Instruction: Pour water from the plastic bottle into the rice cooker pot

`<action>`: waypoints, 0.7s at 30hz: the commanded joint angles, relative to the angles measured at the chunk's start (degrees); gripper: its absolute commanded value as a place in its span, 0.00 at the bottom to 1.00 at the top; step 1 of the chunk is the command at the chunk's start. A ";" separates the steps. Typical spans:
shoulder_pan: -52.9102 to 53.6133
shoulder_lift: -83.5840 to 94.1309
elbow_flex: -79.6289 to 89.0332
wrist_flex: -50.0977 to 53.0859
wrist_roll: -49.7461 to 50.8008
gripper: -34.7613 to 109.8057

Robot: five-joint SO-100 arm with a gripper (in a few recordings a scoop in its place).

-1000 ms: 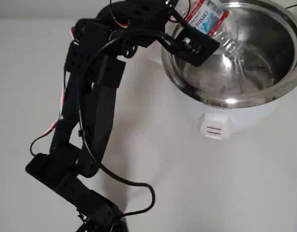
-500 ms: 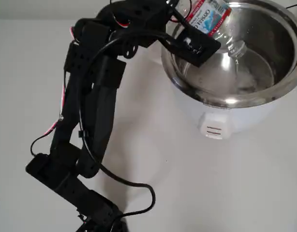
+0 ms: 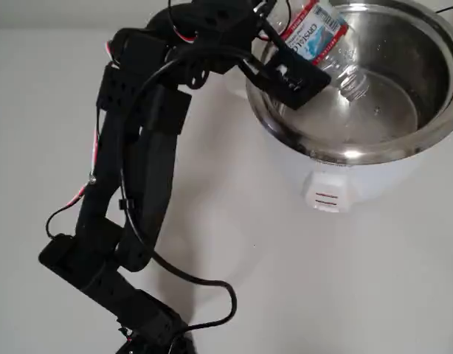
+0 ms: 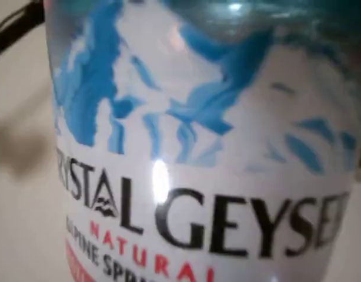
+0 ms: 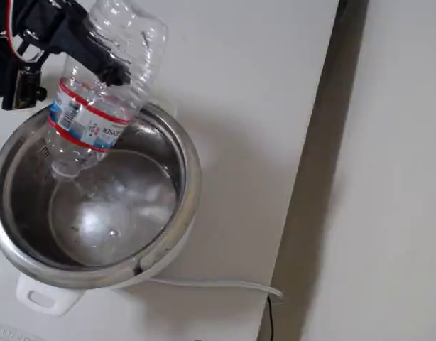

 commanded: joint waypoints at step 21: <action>-0.18 4.31 -4.92 0.18 2.11 0.31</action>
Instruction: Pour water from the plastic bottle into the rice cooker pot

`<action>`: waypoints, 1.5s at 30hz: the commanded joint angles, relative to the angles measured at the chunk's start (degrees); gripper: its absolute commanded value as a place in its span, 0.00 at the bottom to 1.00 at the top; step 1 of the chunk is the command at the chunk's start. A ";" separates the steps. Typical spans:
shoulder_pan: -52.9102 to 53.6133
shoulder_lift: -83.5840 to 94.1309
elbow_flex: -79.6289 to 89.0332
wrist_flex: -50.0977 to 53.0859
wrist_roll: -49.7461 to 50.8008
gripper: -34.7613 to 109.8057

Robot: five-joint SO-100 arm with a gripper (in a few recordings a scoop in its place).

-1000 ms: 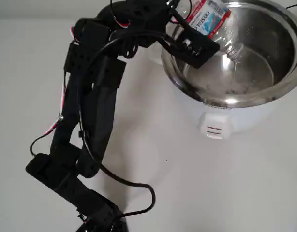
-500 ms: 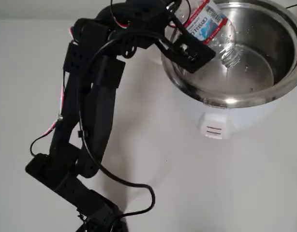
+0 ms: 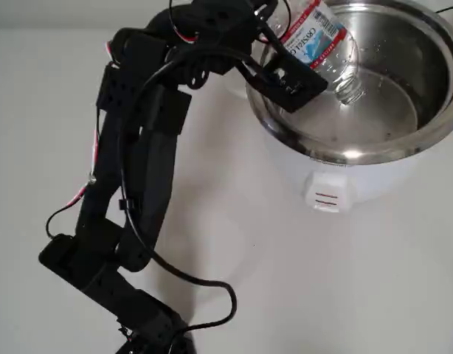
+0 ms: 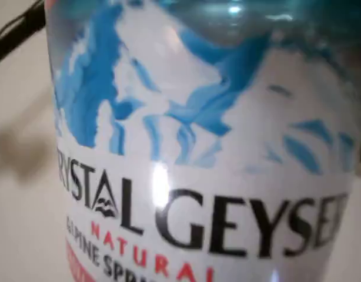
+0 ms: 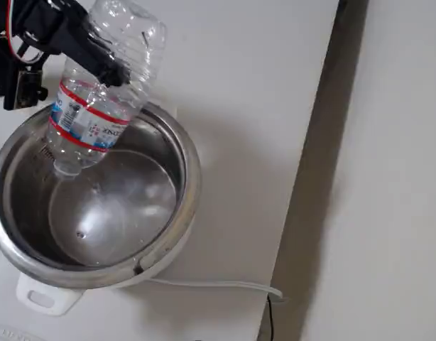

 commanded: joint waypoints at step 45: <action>-20.83 22.94 29.71 -36.39 -126.04 0.32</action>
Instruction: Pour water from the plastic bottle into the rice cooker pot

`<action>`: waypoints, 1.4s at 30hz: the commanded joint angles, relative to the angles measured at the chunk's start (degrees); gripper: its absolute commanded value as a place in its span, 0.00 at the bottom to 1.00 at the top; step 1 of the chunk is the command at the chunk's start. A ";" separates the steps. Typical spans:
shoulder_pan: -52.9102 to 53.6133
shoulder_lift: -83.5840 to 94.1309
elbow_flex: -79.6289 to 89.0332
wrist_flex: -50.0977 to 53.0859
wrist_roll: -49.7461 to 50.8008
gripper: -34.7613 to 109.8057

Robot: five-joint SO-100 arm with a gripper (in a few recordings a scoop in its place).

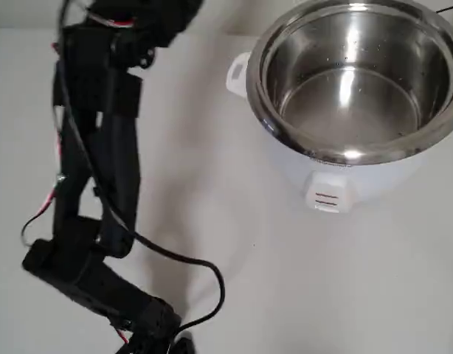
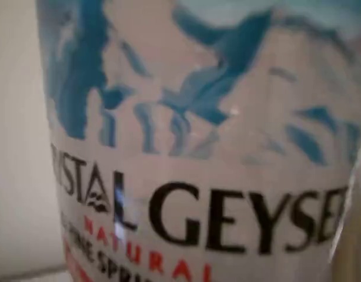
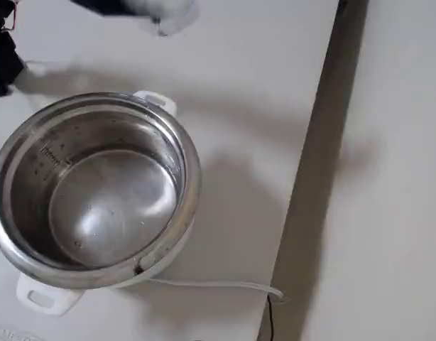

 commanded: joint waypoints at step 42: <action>-4.75 -58.27 36.56 -110.65 -14.50 0.50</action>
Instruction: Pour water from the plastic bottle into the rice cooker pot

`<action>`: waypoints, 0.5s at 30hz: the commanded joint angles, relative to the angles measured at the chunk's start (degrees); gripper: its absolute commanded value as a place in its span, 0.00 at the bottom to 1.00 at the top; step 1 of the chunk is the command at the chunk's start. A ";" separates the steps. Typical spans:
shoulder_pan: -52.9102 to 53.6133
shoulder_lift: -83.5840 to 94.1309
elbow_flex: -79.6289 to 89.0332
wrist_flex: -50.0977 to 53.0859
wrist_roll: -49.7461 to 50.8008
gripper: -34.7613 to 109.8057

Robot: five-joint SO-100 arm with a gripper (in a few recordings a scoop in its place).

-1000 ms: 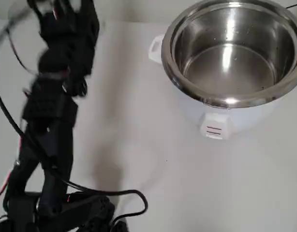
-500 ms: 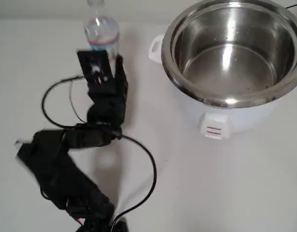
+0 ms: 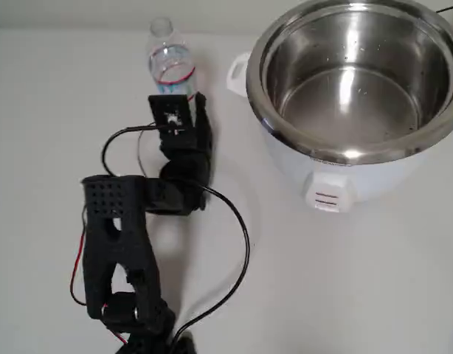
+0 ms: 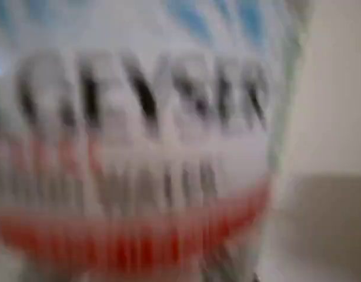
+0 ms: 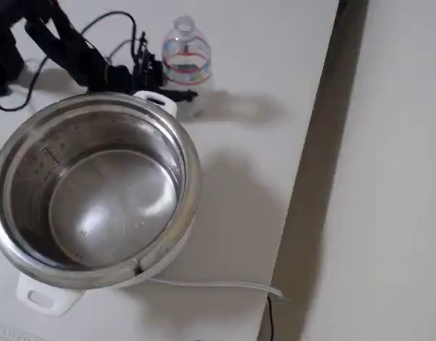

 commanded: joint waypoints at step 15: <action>4.75 4.13 -4.22 2.20 -1.23 0.53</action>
